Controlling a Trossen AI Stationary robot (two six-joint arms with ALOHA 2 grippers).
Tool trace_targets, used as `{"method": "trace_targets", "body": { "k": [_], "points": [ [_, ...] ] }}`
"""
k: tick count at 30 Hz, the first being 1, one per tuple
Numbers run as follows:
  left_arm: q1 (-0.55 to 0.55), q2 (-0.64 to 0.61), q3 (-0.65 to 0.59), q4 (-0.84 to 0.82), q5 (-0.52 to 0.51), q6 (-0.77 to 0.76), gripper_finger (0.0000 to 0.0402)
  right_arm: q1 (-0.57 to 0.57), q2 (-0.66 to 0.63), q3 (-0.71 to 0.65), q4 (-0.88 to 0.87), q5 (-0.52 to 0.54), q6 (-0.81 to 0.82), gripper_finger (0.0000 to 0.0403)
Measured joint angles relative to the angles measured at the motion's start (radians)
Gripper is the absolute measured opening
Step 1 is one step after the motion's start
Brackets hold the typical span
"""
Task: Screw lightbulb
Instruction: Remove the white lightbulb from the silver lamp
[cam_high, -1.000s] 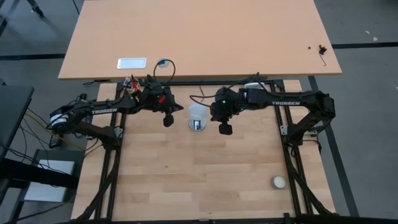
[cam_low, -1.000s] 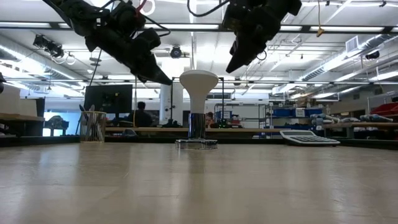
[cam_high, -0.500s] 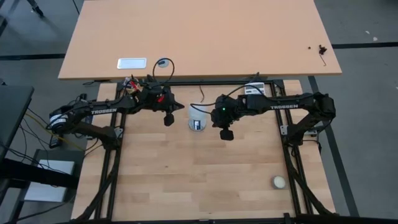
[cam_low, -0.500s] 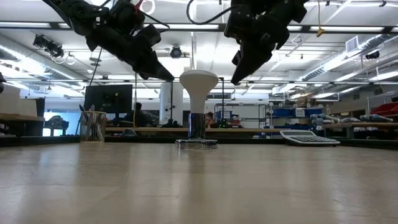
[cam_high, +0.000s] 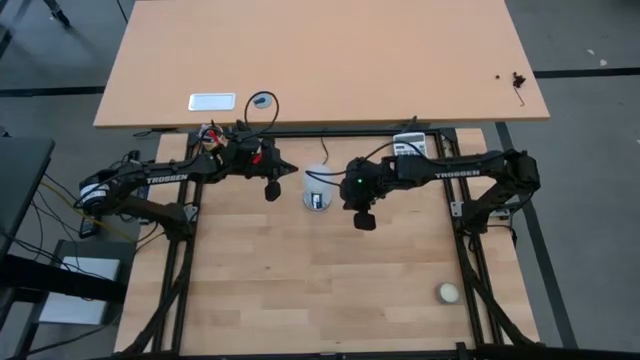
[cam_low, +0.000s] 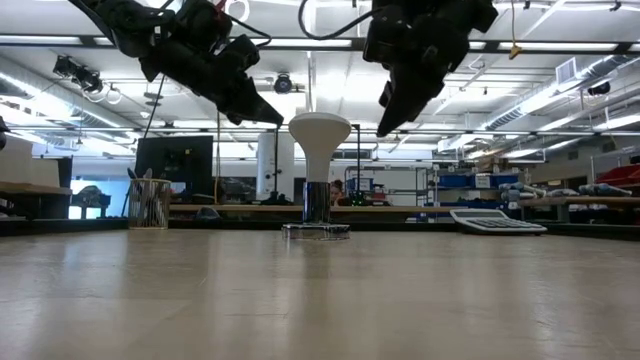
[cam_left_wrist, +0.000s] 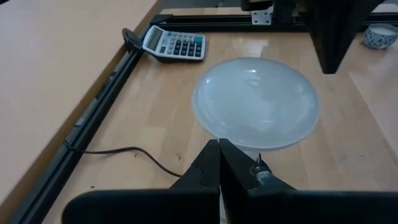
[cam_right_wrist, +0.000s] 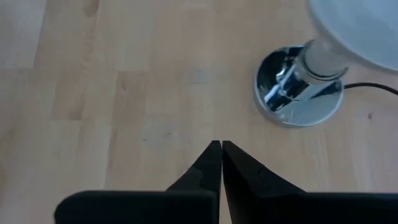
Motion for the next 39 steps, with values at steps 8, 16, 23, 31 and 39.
{"method": "trace_targets", "body": {
  "k": [8, 16, 23, 31, 39],
  "points": [
    [0.000, 0.000, 0.000, 0.007, 0.000, 0.000, 0.0000, 0.027, -0.006, 0.000, -0.044, 0.035, -0.002, 0.0007],
    [0.000, 0.000, 0.000, 0.023, 0.000, 0.003, 0.0000, 0.027, -0.026, 0.019, -0.067, 0.037, 0.020, 0.0008],
    [0.000, 0.000, 0.000, 0.008, -0.058, 0.005, 0.0000, 0.027, -0.029, 0.021, -0.072, 0.037, 0.020, 0.0008],
    [0.000, 0.000, 0.000, 0.006, -0.074, 0.009, 0.0001, 0.025, -0.029, 0.021, -0.014, 0.037, 0.072, 0.0010],
    [0.024, 0.001, 0.000, 0.032, -0.039, 0.056, 0.0001, 0.025, -0.029, 0.021, 0.036, 0.037, 0.129, 0.0020]
  ]
}}
